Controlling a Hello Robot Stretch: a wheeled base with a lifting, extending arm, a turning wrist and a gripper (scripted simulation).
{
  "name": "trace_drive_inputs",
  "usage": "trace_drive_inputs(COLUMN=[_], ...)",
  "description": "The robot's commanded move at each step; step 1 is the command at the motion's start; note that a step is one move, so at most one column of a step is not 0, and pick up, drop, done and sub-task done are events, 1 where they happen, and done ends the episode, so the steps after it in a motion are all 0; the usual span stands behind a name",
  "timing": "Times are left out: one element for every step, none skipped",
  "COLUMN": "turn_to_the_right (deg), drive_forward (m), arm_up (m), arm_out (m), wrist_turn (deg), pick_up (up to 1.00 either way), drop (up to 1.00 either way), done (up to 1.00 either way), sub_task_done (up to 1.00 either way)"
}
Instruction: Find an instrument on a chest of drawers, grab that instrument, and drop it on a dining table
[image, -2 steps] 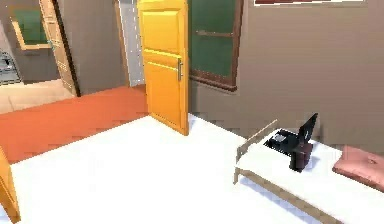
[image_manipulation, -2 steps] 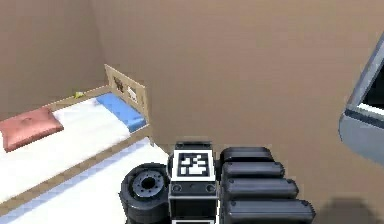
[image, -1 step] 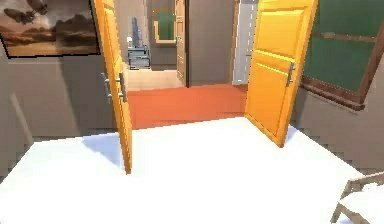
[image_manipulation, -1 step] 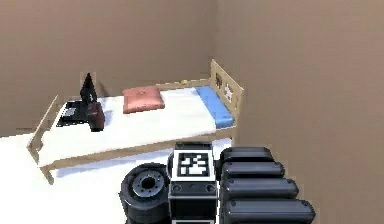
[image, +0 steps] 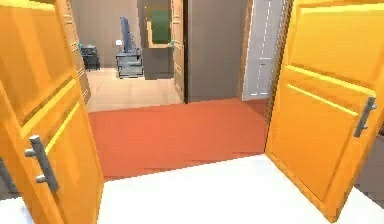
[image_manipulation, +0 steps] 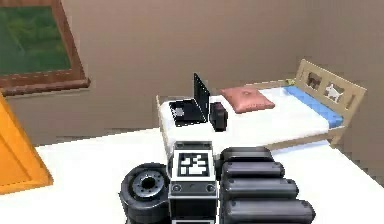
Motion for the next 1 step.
trace_drive_inputs(turn_to_the_right=[-6.0], drive_forward=[0.0], arm_up=[0.0], arm_out=[0.0], wrist_turn=[0.0], pick_up=[0.0], drop=[0.0], done=[0.0], sub_task_done=[0.0])
